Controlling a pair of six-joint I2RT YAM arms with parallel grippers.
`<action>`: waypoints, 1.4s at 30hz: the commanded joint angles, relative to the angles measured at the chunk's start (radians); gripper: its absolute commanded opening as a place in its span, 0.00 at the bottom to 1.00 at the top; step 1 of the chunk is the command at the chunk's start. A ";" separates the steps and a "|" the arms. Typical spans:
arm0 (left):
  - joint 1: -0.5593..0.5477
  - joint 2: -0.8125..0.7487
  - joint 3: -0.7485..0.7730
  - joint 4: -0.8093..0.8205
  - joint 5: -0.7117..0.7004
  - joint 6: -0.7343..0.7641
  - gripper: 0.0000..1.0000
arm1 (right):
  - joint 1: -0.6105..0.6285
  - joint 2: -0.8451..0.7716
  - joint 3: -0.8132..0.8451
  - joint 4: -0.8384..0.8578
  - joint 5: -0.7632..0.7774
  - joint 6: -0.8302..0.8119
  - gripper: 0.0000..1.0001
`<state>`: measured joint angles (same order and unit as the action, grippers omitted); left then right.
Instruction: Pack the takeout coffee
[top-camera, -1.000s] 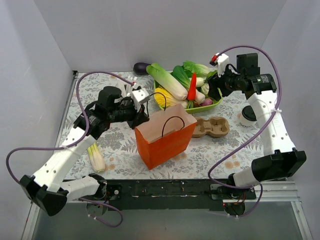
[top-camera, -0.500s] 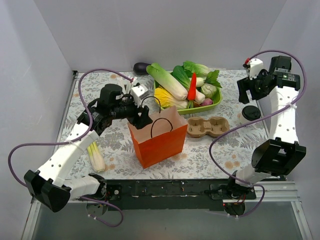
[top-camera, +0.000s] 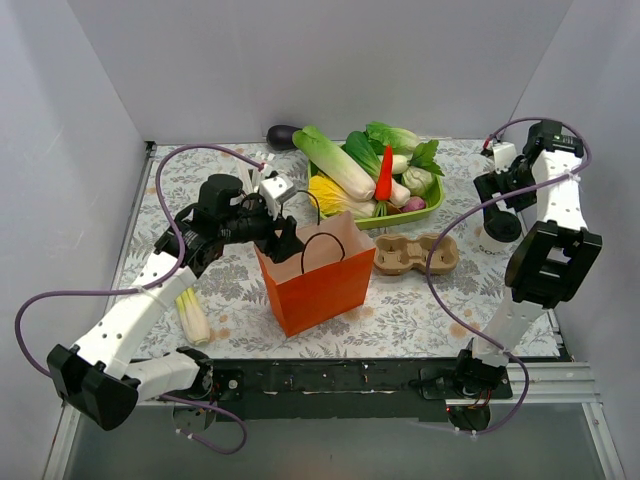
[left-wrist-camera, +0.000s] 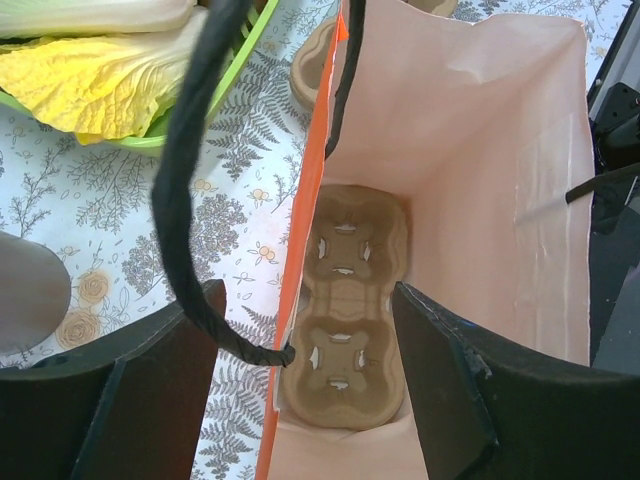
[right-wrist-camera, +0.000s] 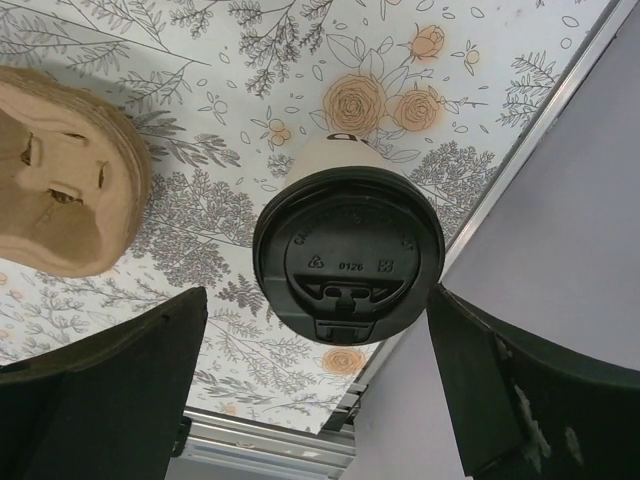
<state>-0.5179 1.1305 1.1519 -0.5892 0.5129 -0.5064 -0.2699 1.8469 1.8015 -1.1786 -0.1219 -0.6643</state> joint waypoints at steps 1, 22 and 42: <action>0.010 -0.046 -0.018 0.026 0.010 0.003 0.68 | -0.002 0.024 0.065 -0.043 0.025 -0.066 0.98; 0.016 -0.037 -0.034 0.028 0.018 0.006 0.68 | -0.003 0.150 0.147 -0.115 0.053 -0.097 0.98; 0.019 -0.034 -0.040 0.031 0.022 0.009 0.68 | -0.018 0.181 0.156 -0.124 0.051 -0.104 0.93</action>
<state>-0.5056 1.1198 1.1206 -0.5678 0.5144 -0.5060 -0.2817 2.0094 1.9240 -1.2804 -0.0658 -0.7425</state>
